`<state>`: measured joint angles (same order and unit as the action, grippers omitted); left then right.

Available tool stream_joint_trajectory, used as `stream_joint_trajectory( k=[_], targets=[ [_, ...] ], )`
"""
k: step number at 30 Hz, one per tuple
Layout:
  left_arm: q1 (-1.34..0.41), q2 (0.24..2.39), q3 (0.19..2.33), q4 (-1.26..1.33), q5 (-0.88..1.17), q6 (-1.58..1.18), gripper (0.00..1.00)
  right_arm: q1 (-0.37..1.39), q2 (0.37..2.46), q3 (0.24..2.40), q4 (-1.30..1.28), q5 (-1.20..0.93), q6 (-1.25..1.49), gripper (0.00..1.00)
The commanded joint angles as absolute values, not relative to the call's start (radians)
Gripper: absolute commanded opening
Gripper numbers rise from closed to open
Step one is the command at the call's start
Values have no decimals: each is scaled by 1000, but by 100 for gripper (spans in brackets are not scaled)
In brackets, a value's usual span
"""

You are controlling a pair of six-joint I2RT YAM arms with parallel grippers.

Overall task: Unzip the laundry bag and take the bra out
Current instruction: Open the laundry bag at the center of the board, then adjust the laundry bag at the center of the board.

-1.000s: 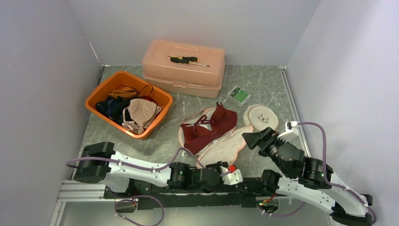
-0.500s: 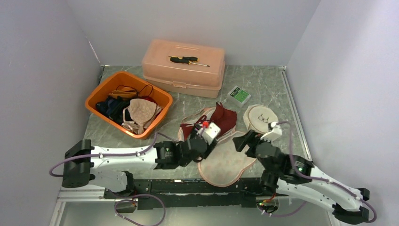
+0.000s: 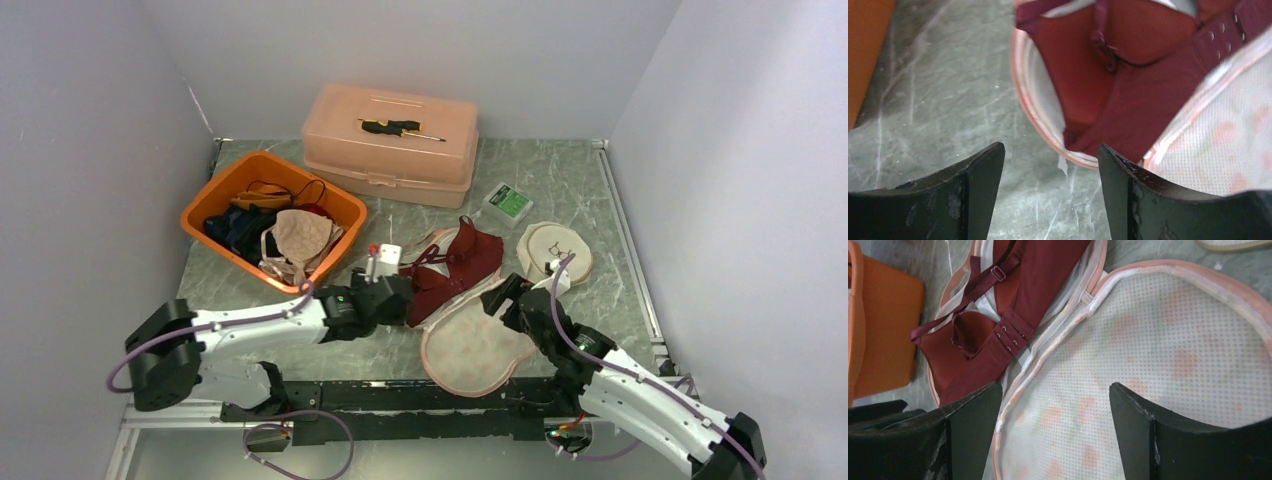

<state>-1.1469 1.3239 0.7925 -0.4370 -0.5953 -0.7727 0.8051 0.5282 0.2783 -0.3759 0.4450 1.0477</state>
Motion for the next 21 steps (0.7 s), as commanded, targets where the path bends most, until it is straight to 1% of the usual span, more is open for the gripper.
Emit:
stream_joint_trajectory(
  k=[1, 6, 11, 14, 18, 21],
  targets=[
    [-1065, 1196, 752, -389, -516, -844, 74, 729, 540, 234, -149, 207, 969, 82],
    [-1020, 1183, 731, -410, -476, -965, 73, 729, 477, 189, -111, 150, 926, 81],
    [-914, 1173, 660, -345, -409, -1082, 70, 729, 375, 157, -148, 103, 905, 80],
    [-840, 1181, 636, -307, -348, -1085, 66, 729, 294, 143, -194, 85, 909, 78],
    [-760, 1211, 608, -239, -264, -1073, 57, 729, 212, 125, -255, 80, 926, 76],
    [-735, 1245, 607, -176, -219, -1057, 48, 729, 184, 112, -285, 80, 936, 75]
  ],
)
